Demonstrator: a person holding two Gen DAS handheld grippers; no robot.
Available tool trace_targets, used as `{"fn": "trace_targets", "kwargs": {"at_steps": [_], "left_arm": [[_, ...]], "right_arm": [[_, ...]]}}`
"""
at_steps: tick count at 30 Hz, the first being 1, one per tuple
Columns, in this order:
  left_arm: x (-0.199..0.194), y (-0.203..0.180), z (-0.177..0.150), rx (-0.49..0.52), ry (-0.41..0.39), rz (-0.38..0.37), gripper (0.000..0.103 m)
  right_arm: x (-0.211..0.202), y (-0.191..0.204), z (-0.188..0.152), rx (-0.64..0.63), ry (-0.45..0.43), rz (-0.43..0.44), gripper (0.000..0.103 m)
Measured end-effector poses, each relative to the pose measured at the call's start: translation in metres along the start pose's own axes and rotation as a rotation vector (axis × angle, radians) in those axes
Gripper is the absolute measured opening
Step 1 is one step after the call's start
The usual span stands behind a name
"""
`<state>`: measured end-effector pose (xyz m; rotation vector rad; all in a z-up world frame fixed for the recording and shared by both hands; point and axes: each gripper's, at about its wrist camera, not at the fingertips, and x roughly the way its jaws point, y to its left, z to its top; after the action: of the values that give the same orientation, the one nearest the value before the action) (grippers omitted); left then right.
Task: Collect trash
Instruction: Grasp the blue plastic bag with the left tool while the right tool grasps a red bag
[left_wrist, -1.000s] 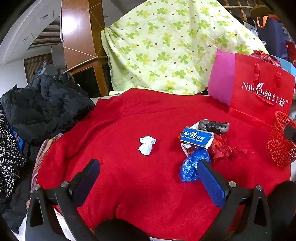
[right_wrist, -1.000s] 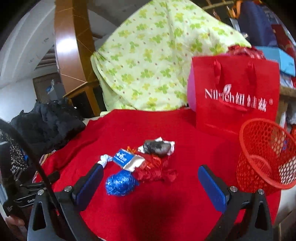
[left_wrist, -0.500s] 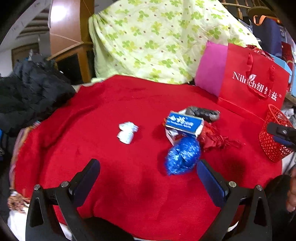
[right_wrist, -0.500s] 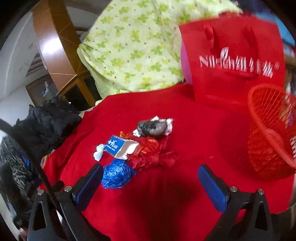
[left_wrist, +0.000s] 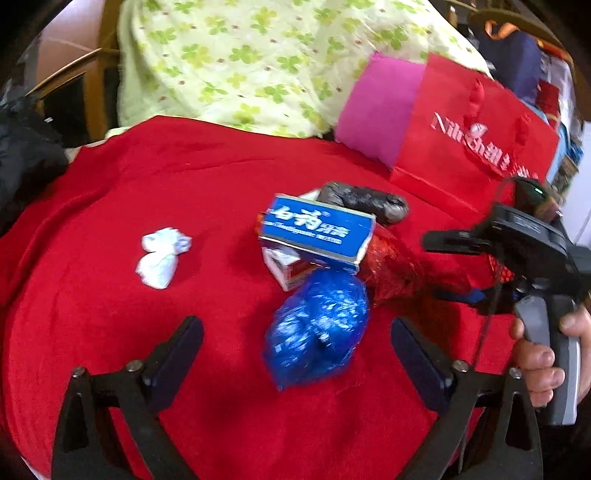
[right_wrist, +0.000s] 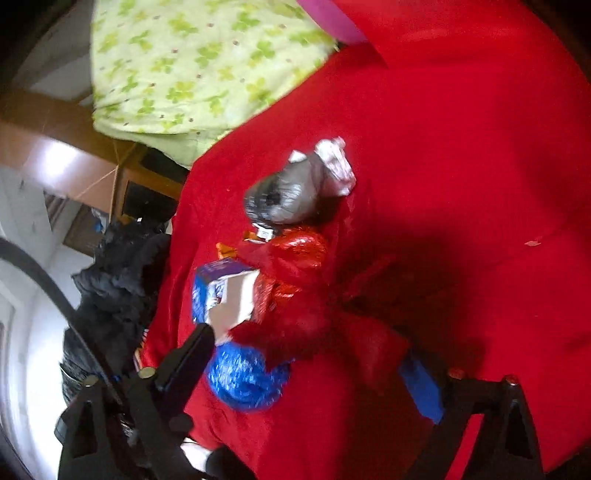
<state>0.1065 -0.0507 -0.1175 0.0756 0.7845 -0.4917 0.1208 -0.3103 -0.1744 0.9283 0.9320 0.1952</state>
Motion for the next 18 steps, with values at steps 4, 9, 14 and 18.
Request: {"fn": "trace_targets", "kwargs": {"at_steps": [4, 9, 14, 18], "left_arm": [[0.026, -0.009, 0.001, 0.036, 0.068, -0.032, 0.082], [0.050, -0.013, -0.003, 0.041, 0.145, -0.050, 0.061], [0.043, -0.012, -0.005, 0.022, 0.137, -0.062, 0.052], [0.038, -0.010, -0.007, -0.009, 0.123, -0.055, 0.049]], "right_arm": [[0.019, -0.019, 0.007, 0.101, 0.025, 0.036, 0.079], [0.027, -0.014, 0.015, 0.074, 0.032, 0.025, 0.051], [0.029, -0.008, 0.015, 0.013, 0.028, 0.008, 0.039], [0.021, 0.003, 0.013, -0.058, -0.009, -0.031, 0.034]]}}
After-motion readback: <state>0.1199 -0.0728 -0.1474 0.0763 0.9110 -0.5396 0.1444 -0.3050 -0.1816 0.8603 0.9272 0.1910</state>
